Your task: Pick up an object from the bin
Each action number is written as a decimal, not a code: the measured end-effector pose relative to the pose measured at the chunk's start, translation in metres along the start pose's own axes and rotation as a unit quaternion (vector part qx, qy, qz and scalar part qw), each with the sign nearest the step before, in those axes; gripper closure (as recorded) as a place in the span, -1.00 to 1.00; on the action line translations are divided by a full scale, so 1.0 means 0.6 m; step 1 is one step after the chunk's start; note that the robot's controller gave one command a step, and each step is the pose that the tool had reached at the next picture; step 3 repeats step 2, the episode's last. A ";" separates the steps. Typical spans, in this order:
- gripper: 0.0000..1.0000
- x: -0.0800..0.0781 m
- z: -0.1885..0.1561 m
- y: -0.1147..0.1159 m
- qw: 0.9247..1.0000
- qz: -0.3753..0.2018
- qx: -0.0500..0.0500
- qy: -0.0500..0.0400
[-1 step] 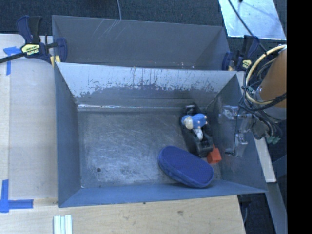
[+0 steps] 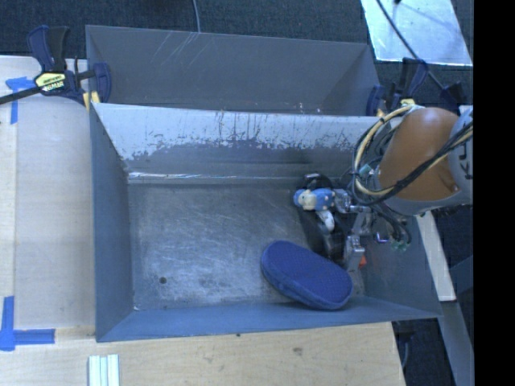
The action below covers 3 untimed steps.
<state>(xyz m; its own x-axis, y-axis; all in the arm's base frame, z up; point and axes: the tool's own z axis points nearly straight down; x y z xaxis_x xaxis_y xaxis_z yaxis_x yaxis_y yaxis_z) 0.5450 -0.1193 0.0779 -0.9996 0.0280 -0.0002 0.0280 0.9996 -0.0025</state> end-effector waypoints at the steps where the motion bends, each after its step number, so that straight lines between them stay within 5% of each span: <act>1: 1.00 0.001 -0.005 -0.006 1.000 0.000 0.002 0.001; 2: 1.00 0.047 -0.204 0.016 1.000 -0.003 0.000 -0.005; 3: 1.00 0.047 -0.204 0.016 1.000 -0.003 0.000 -0.005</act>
Offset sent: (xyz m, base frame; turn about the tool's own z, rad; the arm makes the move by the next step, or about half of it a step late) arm 0.0000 0.0000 0.0000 0.0000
